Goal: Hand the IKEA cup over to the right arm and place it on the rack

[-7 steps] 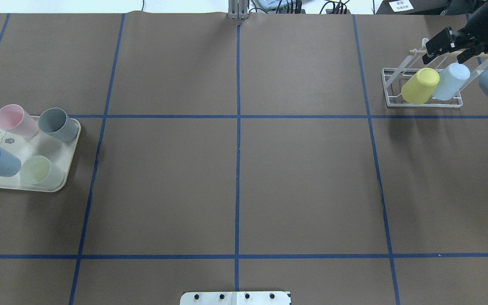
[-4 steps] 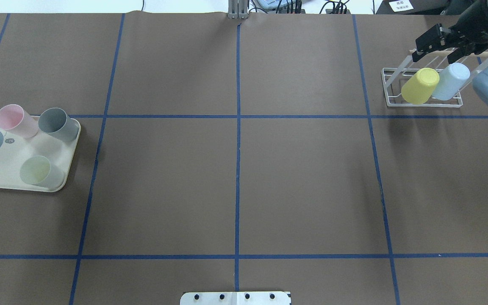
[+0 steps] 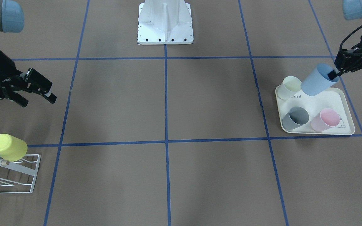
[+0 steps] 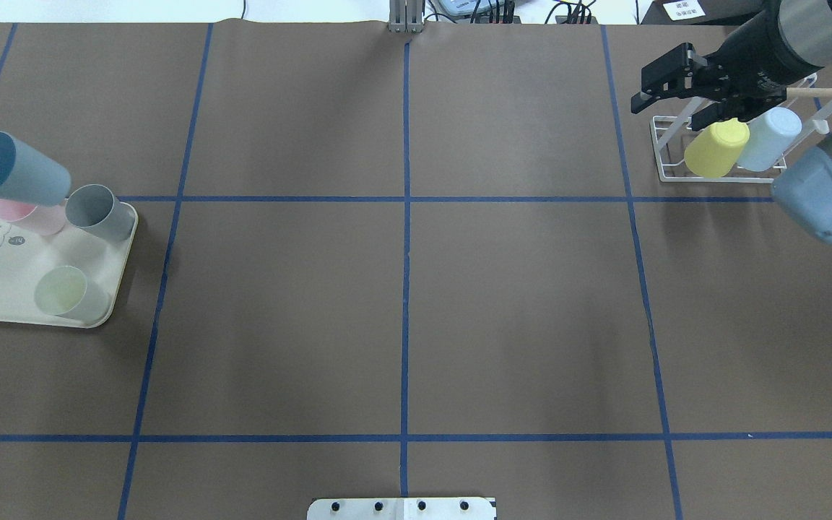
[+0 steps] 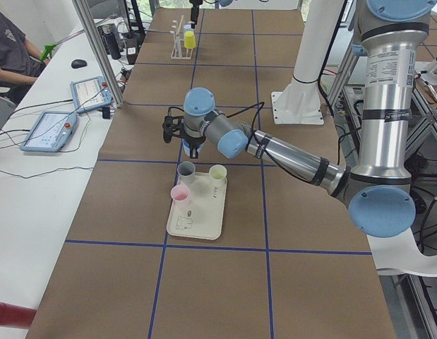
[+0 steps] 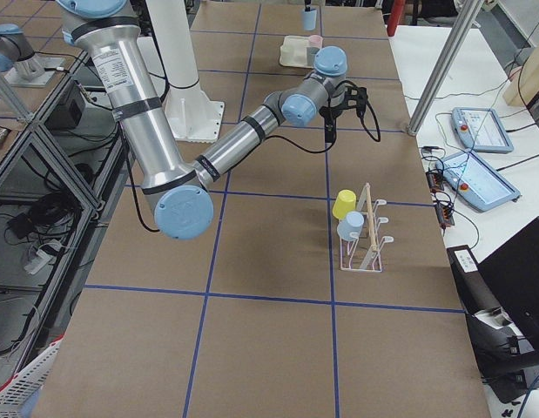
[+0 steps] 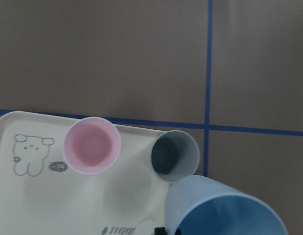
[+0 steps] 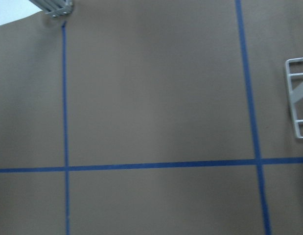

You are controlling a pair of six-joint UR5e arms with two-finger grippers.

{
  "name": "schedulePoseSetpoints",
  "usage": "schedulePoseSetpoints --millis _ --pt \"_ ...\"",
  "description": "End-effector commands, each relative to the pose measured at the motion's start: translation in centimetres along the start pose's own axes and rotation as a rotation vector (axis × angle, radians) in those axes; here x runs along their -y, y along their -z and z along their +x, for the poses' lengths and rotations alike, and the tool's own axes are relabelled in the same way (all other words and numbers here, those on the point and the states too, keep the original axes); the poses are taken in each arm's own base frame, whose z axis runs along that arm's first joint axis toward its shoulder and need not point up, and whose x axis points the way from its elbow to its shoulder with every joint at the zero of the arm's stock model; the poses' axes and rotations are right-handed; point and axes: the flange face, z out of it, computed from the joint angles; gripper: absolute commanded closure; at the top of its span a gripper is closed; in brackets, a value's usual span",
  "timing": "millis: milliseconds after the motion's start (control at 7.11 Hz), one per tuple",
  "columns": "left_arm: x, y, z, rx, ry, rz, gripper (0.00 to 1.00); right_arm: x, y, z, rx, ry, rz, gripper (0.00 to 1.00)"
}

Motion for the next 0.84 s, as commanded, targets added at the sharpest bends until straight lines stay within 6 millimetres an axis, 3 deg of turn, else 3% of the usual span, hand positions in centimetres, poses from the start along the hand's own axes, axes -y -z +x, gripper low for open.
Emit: schedulePoseSetpoints --millis 0,281,422,563,703 --pt "0.1 -3.1 7.0 -0.149 0.008 -0.205 1.00 -4.5 -1.8 -4.4 0.195 -0.080 -0.030 0.01" --pt "2.4 -6.0 17.2 -0.209 -0.062 -0.235 1.00 -7.6 -2.6 -6.6 0.305 -0.095 -0.077 0.01" --pt "2.2 -6.6 18.7 -0.215 0.034 -0.246 1.00 -8.8 -2.8 -7.5 0.354 -0.102 -0.099 0.02" --pt "2.3 -6.2 19.5 -0.264 0.020 -0.153 1.00 -9.7 -2.8 -8.0 0.397 -0.101 -0.113 0.02" --pt "2.2 -7.2 21.4 -0.325 0.065 -0.115 1.00 -10.5 -2.5 -8.5 0.441 -0.104 -0.128 0.02"
